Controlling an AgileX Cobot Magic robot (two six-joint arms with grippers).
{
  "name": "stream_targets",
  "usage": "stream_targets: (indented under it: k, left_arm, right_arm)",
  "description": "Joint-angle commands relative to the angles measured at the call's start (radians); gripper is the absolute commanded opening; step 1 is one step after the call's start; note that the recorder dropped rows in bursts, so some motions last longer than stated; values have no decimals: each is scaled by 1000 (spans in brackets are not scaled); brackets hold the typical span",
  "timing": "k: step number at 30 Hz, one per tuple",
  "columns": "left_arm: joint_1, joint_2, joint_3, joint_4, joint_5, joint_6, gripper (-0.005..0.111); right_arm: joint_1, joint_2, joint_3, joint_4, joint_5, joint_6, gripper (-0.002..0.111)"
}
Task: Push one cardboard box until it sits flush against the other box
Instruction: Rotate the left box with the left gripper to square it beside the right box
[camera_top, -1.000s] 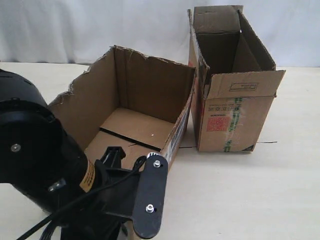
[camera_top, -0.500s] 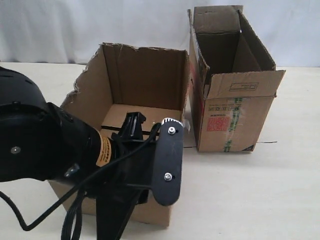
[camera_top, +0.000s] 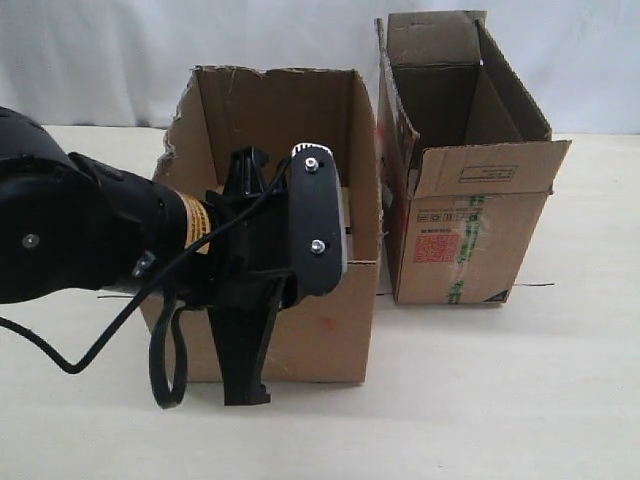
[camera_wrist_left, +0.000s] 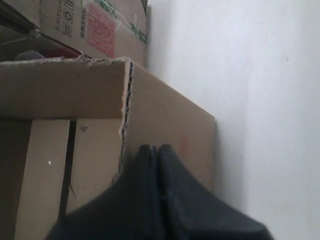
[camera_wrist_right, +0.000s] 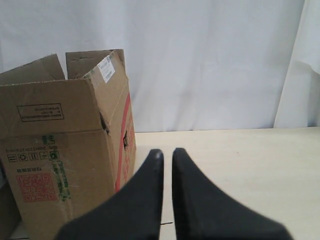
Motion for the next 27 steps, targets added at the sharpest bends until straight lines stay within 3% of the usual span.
stream_targets:
  k: [1,10,20,27]
  left_arm:
    - [4,43,-5,0,-42,-1,0]
    - [15,123,-5,72,-3,-1,0]
    - [144,153,-7,79,-62,52,0]
    - [184,174,-7,75,-141,68,0]
  right_arm:
    - [1,-3,4,3,3,1,5]
    - [1,-3,4,3,3,1,5]
    - [1,-3,4,3,3,1,5]
    - [1,-3,4,3,3,1,5]
